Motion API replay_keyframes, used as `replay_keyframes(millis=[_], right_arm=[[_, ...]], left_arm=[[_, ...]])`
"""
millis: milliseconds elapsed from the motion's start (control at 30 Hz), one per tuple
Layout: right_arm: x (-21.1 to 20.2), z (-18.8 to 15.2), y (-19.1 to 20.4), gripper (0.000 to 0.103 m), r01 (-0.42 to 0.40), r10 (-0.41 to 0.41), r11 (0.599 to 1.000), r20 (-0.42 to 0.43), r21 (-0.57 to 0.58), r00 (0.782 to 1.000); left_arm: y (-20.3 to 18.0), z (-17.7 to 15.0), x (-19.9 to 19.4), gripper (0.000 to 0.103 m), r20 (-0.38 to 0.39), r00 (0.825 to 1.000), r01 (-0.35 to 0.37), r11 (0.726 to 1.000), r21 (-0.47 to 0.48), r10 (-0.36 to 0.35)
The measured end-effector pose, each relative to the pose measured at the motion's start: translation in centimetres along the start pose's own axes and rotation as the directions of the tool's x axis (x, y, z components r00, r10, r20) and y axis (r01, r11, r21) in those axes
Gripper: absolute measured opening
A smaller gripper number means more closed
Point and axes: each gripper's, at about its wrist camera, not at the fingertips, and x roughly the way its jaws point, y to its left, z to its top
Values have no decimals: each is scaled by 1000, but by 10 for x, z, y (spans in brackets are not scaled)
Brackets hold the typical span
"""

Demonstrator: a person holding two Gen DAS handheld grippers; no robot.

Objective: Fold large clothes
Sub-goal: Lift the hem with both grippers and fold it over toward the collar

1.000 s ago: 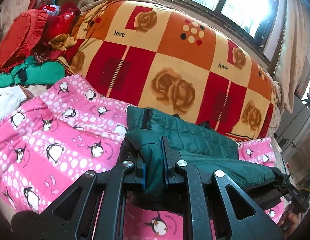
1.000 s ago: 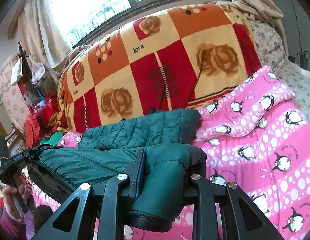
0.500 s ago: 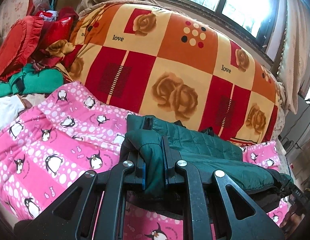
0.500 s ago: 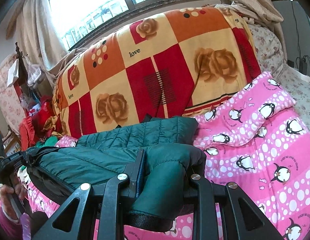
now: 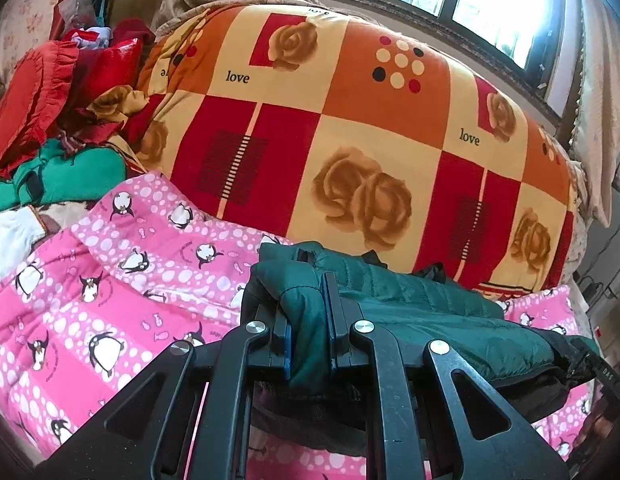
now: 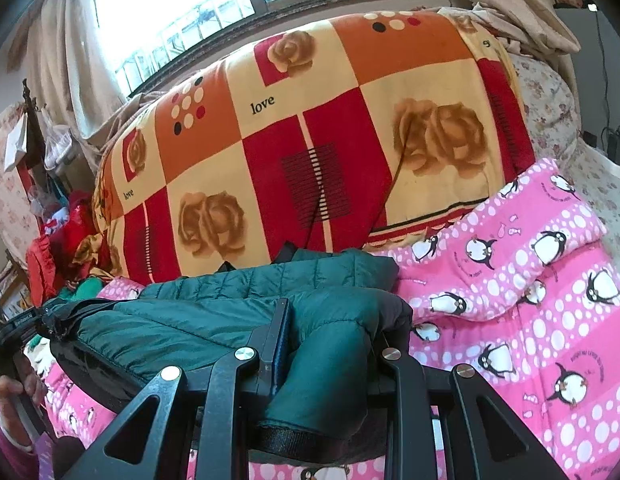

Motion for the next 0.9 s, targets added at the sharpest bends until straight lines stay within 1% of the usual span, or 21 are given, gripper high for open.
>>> replay_keyframes(millis=[600, 900], right_arm=[[58, 32, -8, 24, 29, -30, 999, -54, -26, 998], [98, 46, -11, 24, 52, -54, 998, -81, -31, 995]], left_arm=[[-14, 25, 52, 12, -20, 998, -56, 998, 35, 57], [-15, 36, 94, 12, -52, 994, -91, 995, 28, 92]])
